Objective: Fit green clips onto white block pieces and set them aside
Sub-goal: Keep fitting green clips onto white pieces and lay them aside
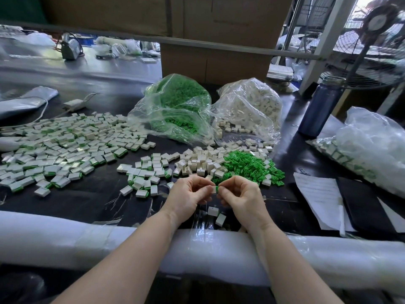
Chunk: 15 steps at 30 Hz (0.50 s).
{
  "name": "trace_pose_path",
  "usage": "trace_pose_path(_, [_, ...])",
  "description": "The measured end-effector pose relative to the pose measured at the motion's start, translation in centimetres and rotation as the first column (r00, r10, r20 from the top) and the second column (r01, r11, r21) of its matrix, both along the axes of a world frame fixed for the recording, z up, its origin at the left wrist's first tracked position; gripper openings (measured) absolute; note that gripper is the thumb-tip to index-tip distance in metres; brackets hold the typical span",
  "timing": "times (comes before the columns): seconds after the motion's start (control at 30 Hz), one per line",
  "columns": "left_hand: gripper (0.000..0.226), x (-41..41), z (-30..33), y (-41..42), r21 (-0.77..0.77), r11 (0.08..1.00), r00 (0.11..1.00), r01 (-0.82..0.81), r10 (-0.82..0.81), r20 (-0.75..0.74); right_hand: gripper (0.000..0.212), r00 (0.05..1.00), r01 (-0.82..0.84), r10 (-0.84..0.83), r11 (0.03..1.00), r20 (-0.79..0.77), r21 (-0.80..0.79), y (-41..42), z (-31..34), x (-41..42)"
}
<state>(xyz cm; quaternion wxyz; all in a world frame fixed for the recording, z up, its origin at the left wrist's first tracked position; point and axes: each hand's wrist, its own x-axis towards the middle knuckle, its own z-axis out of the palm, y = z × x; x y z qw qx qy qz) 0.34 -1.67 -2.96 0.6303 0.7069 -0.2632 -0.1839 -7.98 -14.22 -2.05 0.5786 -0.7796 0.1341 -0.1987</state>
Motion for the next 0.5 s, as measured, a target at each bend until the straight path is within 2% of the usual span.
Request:
trace_pose_path(0.27, [0.010,-0.18,0.15,0.00,0.022,1.000,1.000,-0.015,0.014,0.021,0.009,1.000,-0.021,0.021,1.000,-0.020,0.017,-0.08,-0.18,0.13])
trace_pose_path(0.5, [0.011,-0.21,0.20,-0.01,-0.011,1.000,1.000,-0.015,0.015,-0.023,0.012,0.999,-0.027,0.027,1.000,-0.021,0.013,-0.07,-0.26,0.14])
